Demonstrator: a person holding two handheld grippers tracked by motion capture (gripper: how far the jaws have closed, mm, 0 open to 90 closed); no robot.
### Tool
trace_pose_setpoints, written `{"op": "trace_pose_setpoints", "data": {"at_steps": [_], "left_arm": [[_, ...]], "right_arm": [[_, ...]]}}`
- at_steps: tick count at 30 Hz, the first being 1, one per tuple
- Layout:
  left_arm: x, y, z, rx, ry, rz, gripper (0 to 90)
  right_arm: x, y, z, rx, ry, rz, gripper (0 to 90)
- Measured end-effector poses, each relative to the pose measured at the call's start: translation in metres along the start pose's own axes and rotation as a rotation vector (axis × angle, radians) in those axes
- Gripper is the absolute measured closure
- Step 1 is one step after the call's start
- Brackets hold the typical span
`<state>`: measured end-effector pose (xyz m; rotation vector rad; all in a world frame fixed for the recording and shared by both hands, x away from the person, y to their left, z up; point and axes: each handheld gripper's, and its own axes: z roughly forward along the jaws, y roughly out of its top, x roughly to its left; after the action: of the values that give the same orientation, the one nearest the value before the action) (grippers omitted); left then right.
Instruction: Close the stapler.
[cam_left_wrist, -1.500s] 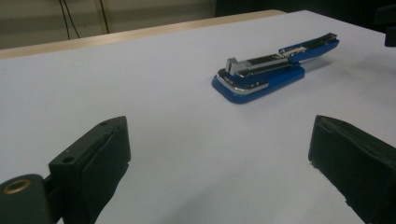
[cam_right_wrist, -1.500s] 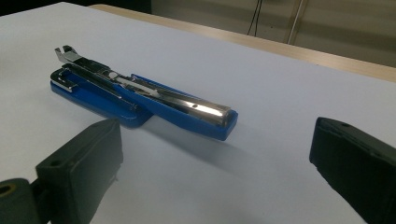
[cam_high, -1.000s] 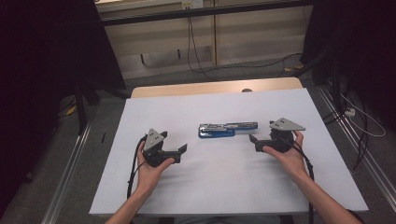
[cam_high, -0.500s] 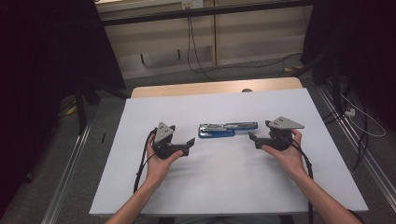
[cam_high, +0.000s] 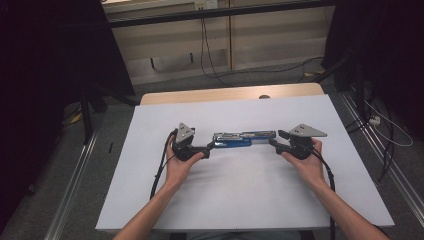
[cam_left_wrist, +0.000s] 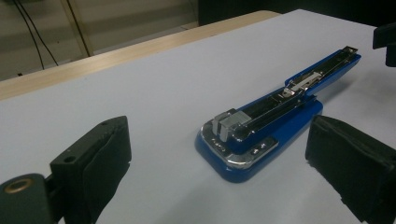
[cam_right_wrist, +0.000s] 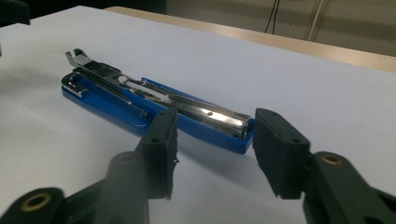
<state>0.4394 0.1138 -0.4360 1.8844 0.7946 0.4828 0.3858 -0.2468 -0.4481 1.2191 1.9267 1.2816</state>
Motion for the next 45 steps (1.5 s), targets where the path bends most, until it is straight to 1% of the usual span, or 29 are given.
{"op": "trace_pose_setpoints", "data": {"at_steps": [2, 4, 5, 6, 7, 8, 10, 13, 14, 15, 16, 17, 19, 22, 25, 26, 27, 29, 31, 32, 34, 35, 37, 39, 40, 41, 42, 43, 45], "left_arm": [[-0.001, 0.002, 0.004, -0.004, -0.003, 0.001, 7.0], [-0.002, 0.004, 0.007, -0.001, 0.001, 0.009, 7.3], [-0.002, 0.005, 0.009, -0.002, 0.001, 0.007, 7.3], [-0.002, 0.007, 0.011, -0.011, 0.011, 0.009, 7.8], [-0.001, 0.008, 0.013, -0.016, 0.008, 0.003, 9.8], [-0.002, 0.009, 0.015, -0.018, 0.008, -0.013, 11.4], [-0.003, 0.009, 0.017, -0.02, 0.007, -0.01, 11.4], [-0.006, 0.007, 0.018, 0.006, 0.002, 0.02, 10.9], [-0.007, 0.006, 0.018, 0.015, -0.003, 0.023, 10.3], [-0.008, 0.006, 0.018, 0.024, -0.016, 0.015, 9.8], [-0.008, 0.006, 0.017, 0.04, -0.029, 0.008, 10.1], [-0.009, 0.006, 0.017, 0.047, -0.031, 0.006, 10.9], [-0.01, 0.006, 0.017, 0.058, -0.019, 0.017, 11.9], [-0.01, 0.006, 0.016, 0.063, -0.061, -0.007, 23.2], [-0.008, 0.005, 0.016, 0.074, -0.089, -0.042, 32.3], [-0.008, 0.005, 0.016, 0.079, -0.095, -0.043, 37.1], [-0.009, 0.004, 0.017, 0.077, -0.095, -0.046, 39.7], [-0.009, 0.004, 0.017, 0.08, -0.101, -0.041, 46.6], [-0.01, 0.004, 0.017, 0.077, -0.102, -0.04, 54.3], [-0.011, 0.004, 0.017, 0.073, -0.113, -0.039, 58.4], [-0.012, 0.004, 0.018, 0.075, -0.115, -0.029, 63.6], [-0.013, 0.003, 0.018, 0.082, -0.109, -0.015, 66.7], [-0.013, 0.003, 0.019, 0.087, -0.093, -0.003, 69.4], [-0.013, 0.002, 0.02, 0.08, -0.096, -0.001, 72.9], [-0.013, 0.002, 0.02, 0.087, -0.092, 0.01, 75.1], [-0.013, 0.001, 0.021, 0.086, -0.097, 0.0, 77.5], [-0.013, 0.001, 0.022, 0.085, -0.097, -0.001, 79.8], [-0.013, 0.001, 0.022, 0.087, -0.092, 0.008, 81.7], [-0.013, 0.0, 0.024, 0.086, -0.097, 0.014, 83.3]], "right_arm": [[0.0, 0.0, 0.0, 0.005, 0.006, 0.007, 58.4], [0.0, 0.0, 0.0, 0.006, 0.012, 0.007, 65.3], [0.0, 0.0, 0.001, 0.007, 0.013, 0.005, 66.4], [0.0, 0.0, 0.001, 0.009, 0.013, 0.007, 68.0], [0.0, -0.001, 0.001, 0.01, 0.015, -0.002, 69.3], [0.0, -0.001, 0.001, 0.015, 0.013, -0.007, 70.3], [0.0, -0.001, 0.002, 0.02, 0.023, -0.009, 76.5], [0.001, -0.001, 0.003, 0.026, 0.031, -0.025, 85.0], [0.001, -0.001, 0.003, 0.027, 0.036, -0.028, 88.3], [0.001, -0.001, 0.002, 0.028, 0.046, -0.033, 90.0], [0.002, 0.0, 0.002, 0.026, 0.052, -0.031, 90.0], [0.002, 0.0, 0.001, 0.024, 0.06, -0.027, 90.0], [0.002, 0.001, 0.001, 0.028, 0.061, -0.015, 90.0], [0.003, 0.0, 0.001, 0.042, 0.062, -0.029, 90.0], [0.002, 0.0, 0.001, 0.047, 0.059, -0.032, 90.0], [0.002, 0.0, 0.0, 0.049, 0.056, -0.034, 90.0], [0.001, 0.0, 0.0, 0.05, 0.055, -0.038, 90.0], [0.001, -0.001, 0.0, 0.052, 0.053, -0.048, 90.0], [0.0, -0.001, -0.001, 0.059, 0.052, -0.045, 90.0], [0.0, -0.001, -0.001, 0.06, 0.05, -0.044, 90.0], [-0.001, -0.001, -0.001, 0.067, 0.048, -0.043, 90.0], [-0.001, -0.001, -0.001, 0.072, 0.049, -0.042, 90.0], [-0.002, -0.001, -0.001, 0.077, 0.047, -0.043, 90.0], [-0.002, -0.001, 0.0, 0.078, 0.05, -0.035, 90.0], [-0.002, -0.001, 0.0, 0.081, 0.047, -0.038, 90.0], [-0.002, -0.001, 0.0, 0.083, 0.047, -0.036, 90.0], [-0.002, -0.002, 0.001, 0.087, 0.048, -0.034, 90.0], [-0.002, -0.002, 0.001, 0.092, 0.046, -0.036, 90.0], [-0.002, -0.002, 0.002, 0.097, 0.044, -0.038, 90.0]]}}
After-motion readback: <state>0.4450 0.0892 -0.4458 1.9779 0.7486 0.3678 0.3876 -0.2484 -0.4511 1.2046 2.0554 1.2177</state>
